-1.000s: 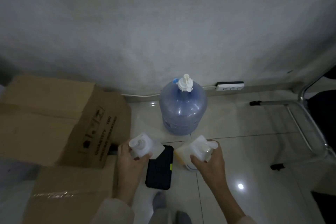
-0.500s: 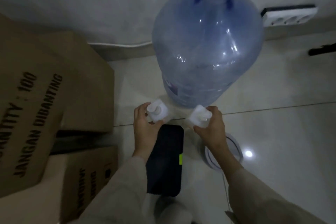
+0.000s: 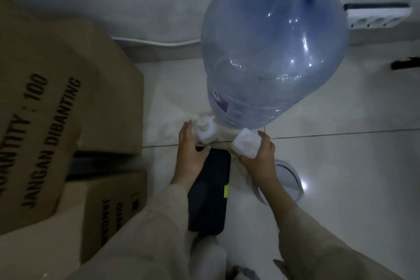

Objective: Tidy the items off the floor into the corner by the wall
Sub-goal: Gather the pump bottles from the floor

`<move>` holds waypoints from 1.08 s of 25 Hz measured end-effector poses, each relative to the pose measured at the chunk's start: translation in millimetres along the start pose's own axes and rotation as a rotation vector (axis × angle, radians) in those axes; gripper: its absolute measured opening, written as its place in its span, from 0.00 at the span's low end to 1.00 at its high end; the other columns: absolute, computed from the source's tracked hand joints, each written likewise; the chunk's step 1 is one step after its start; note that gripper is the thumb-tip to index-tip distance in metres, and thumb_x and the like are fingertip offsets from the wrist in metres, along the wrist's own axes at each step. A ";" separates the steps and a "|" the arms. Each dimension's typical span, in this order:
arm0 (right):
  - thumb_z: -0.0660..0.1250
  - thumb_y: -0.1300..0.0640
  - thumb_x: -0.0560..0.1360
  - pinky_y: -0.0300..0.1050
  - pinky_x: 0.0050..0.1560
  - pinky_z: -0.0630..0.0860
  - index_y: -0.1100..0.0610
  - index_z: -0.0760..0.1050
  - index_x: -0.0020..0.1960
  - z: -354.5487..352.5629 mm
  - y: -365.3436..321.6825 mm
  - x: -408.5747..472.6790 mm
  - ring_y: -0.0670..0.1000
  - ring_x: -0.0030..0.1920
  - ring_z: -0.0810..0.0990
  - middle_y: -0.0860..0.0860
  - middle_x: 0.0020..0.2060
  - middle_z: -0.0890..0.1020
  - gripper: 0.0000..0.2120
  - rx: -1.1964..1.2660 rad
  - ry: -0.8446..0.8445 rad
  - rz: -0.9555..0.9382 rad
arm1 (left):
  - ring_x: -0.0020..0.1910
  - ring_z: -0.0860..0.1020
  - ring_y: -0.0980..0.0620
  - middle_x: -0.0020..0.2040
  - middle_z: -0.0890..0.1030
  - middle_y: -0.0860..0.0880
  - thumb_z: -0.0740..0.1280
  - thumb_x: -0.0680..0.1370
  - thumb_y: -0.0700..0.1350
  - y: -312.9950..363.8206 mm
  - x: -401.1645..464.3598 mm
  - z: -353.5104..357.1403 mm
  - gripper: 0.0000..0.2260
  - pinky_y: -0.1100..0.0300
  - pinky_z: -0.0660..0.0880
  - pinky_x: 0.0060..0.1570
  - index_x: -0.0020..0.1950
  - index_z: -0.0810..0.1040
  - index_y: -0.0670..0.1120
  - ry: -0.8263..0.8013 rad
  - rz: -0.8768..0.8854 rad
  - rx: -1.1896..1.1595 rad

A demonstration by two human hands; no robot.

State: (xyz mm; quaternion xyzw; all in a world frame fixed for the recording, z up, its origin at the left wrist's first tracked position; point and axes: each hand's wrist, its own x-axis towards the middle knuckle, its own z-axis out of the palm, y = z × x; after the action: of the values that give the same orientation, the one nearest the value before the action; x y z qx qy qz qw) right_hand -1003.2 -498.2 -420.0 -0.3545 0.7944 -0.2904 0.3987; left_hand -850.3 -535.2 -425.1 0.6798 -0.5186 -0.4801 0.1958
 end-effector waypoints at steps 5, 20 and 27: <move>0.70 0.69 0.68 0.33 0.51 0.64 0.63 0.65 0.66 -61.9 -87.1 -65.6 0.60 0.60 0.70 0.61 0.60 0.70 0.28 0.044 -0.029 -0.029 | 0.69 0.65 0.46 0.70 0.62 0.50 0.68 0.73 0.37 66.5 -81.9 -70.0 0.25 0.46 0.67 0.67 0.69 0.65 0.47 0.057 -0.029 -0.018; 0.63 0.67 0.74 0.24 0.39 0.72 0.57 0.73 0.50 -181.9 -398.7 -390.5 0.40 0.41 0.75 0.45 0.42 0.76 0.09 0.275 -0.646 -0.517 | 0.43 0.76 0.69 0.46 0.79 0.57 0.63 0.77 0.38 272.2 -459.3 -358.6 0.08 0.75 0.72 0.45 0.53 0.75 0.49 0.597 0.256 -0.249; 0.62 0.71 0.72 0.26 0.38 0.70 0.63 0.74 0.52 -121.4 -444.4 -589.9 0.36 0.33 0.75 0.52 0.41 0.77 0.10 0.082 -1.096 -0.833 | 0.48 0.78 0.53 0.46 0.80 0.54 0.63 0.77 0.39 193.3 -679.6 -446.7 0.08 0.66 0.72 0.46 0.49 0.76 0.52 1.109 0.102 -0.259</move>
State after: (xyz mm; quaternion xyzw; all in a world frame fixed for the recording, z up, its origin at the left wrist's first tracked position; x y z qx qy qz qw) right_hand -703.5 -265.5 225.2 -0.7105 0.2641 -0.2284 0.6109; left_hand -568.7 -106.3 234.7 0.7747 -0.3073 -0.1012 0.5432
